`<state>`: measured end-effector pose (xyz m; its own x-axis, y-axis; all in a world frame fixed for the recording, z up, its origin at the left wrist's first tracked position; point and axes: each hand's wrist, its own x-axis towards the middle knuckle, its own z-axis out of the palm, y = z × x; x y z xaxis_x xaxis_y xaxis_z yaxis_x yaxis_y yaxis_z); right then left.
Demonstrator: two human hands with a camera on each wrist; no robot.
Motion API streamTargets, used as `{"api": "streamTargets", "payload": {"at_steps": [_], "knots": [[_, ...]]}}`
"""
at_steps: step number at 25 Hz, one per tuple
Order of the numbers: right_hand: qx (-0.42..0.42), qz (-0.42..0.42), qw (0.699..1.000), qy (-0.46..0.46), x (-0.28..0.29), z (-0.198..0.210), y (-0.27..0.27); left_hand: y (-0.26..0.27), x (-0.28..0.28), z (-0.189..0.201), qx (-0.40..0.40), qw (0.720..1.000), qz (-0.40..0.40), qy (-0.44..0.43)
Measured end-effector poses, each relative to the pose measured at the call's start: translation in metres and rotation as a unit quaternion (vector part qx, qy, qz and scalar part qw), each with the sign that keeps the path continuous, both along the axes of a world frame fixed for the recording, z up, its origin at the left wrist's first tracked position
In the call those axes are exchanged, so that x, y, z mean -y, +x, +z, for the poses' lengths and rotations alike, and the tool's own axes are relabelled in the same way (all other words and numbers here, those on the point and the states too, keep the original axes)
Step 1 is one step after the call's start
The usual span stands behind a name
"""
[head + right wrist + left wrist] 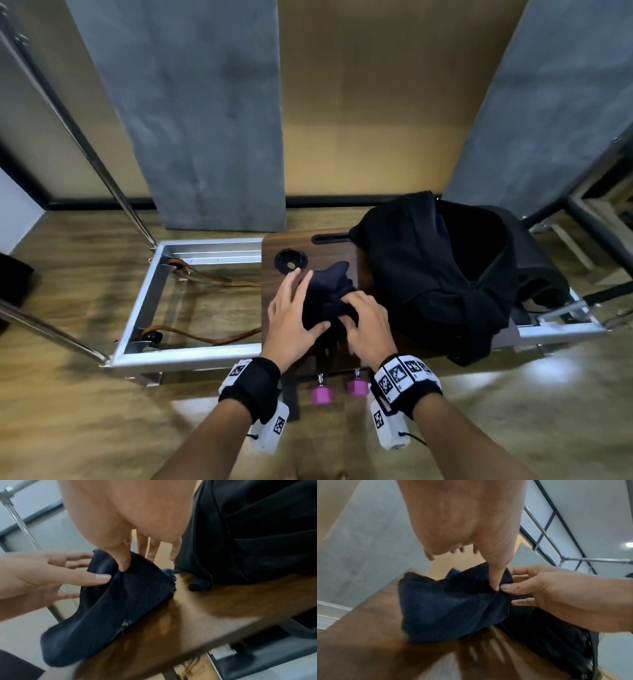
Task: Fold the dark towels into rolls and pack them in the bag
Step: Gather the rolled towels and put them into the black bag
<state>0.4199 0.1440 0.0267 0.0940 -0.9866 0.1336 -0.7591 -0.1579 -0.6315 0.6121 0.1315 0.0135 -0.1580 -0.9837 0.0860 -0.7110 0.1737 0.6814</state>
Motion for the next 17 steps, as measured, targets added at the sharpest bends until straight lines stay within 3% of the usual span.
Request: {"api": "streamTargets", "payload": {"at_steps": [4, 6, 12, 17], "knots": [[0.179, 0.061, 0.982, 0.019, 0.021, 0.042, -0.009, -0.004, 0.024, 0.044, -0.193, 0.979, -0.066, 0.032], [0.247, 0.080, 0.966, 0.009, 0.037, 0.071, -0.017, -0.006, 0.037, 0.077, -0.241, 0.967, -0.080, 0.014], [0.339, 0.128, 0.932, 0.027, 0.076, 0.150, -0.029, -0.012, 0.073, 0.161, -0.277, 0.955, -0.086, -0.056], [0.367, 0.131, 0.920, 0.048, 0.092, 0.183, -0.032, -0.006, 0.091, 0.188, -0.220, 0.969, -0.092, -0.065]]}}
